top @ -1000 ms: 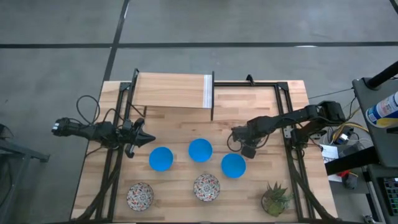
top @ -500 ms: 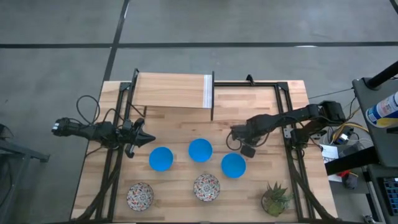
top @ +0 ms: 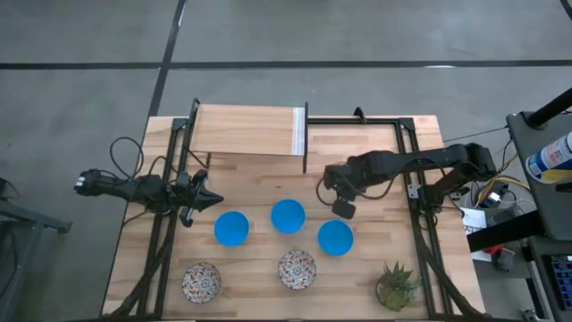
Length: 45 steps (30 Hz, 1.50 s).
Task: Pick & Place Mini bowls
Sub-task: Put the top white patterned bowl on the shelf
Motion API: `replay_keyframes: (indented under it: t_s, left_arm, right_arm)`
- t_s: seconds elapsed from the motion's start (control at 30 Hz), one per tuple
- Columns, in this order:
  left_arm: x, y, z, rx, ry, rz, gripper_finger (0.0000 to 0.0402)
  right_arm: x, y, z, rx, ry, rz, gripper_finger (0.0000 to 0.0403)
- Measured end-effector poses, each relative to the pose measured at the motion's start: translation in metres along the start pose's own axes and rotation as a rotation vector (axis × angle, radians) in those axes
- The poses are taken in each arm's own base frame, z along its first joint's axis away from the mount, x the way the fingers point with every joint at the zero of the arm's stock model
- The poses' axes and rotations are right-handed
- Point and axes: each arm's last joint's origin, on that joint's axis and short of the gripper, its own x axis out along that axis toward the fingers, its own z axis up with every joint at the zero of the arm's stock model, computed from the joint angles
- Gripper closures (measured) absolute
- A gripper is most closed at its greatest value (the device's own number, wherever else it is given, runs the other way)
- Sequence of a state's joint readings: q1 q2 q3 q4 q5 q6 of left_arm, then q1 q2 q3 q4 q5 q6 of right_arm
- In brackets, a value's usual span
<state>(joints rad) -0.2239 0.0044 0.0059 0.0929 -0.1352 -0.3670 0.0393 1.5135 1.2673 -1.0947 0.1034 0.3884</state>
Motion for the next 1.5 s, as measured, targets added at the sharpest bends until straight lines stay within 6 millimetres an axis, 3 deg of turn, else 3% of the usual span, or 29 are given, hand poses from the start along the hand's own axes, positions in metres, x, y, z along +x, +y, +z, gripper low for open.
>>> replay_keyframes:
  t_s: [0.3,0.6,0.87,1.03,1.27,1.5]
  left_arm:
    - [0.0,0.0,0.0,0.0,0.0,0.0,0.0401]
    - [0.0,0.0,0.0,0.0,0.0,0.0,0.0401]
    - [0.0,0.0,0.0,0.0,0.0,0.0,0.0401]
    - [0.0,0.0,0.0,0.0,0.0,0.0,0.0401]
    - [0.0,0.0,0.0,0.0,0.004,0.001,0.0401]
    - [0.0,0.0,-0.001,0.002,0.012,0.004,0.0401]
  right_arm:
    - [-0.052,0.009,0.033,-0.063,-0.189,0.047,0.0391]
    - [-0.075,0.031,0.085,-0.214,-0.294,0.027,0.0391]
    - [-0.078,0.035,0.128,-0.279,-0.249,-0.115,0.0391]
    - [-0.061,0.03,0.154,-0.31,-0.254,-0.14,0.0391]
    - [-0.038,0.006,0.165,-0.305,-0.203,-0.273,0.039]
    - [-0.027,-0.011,0.184,-0.313,-0.279,-0.295,0.039]
